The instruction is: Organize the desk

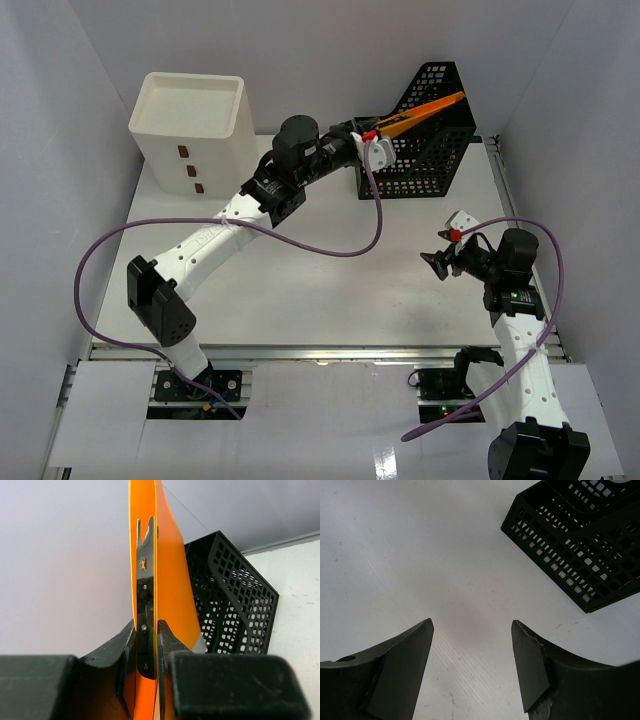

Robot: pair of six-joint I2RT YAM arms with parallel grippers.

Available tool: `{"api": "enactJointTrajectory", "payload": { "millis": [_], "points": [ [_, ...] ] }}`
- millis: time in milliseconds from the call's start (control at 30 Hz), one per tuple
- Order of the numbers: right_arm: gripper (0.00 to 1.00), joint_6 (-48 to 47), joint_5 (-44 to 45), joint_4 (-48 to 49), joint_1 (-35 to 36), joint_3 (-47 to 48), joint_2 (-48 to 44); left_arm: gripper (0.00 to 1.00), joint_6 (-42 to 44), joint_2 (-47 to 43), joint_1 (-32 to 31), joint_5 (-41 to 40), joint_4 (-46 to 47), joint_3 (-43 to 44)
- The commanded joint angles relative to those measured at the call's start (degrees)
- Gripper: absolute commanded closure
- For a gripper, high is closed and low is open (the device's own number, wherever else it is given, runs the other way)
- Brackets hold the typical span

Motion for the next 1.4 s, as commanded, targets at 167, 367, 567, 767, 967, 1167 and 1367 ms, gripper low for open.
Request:
{"api": "enactJointTrajectory", "payload": {
  "millis": [167,367,567,767,967,1167,1367],
  "points": [
    [0.3,-0.2,-0.7,2.6,-0.2,-0.5,0.4,1.0,3.4,-2.8,0.1,3.1,0.5,-1.3],
    [0.3,-0.2,-0.7,2.6,-0.2,-0.5,0.4,1.0,5.8,-1.3,0.3,2.8,-1.4,-0.9],
    [0.3,-0.2,-0.7,2.6,-0.2,-0.5,0.4,1.0,7.0,2.6,2.2,6.8,-6.9,3.9],
    [0.3,-0.3,-0.7,2.5,-0.2,-0.5,0.2,1.0,9.2,5.4,3.2,10.4,-9.8,7.1],
    [0.3,-0.3,-1.0,2.5,-0.2,-0.5,0.1,1.0,8.9,6.9,4.6,12.9,-10.0,7.7],
    [0.3,-0.3,-1.0,2.5,-0.2,-0.6,0.3,1.0,7.0,8.9,4.8,15.4,-9.0,9.5],
    [0.3,-0.3,-1.1,2.6,-0.2,-0.4,0.1,1.0,4.6,8.6,4.7,17.8,-7.4,10.9]
  ]
}}
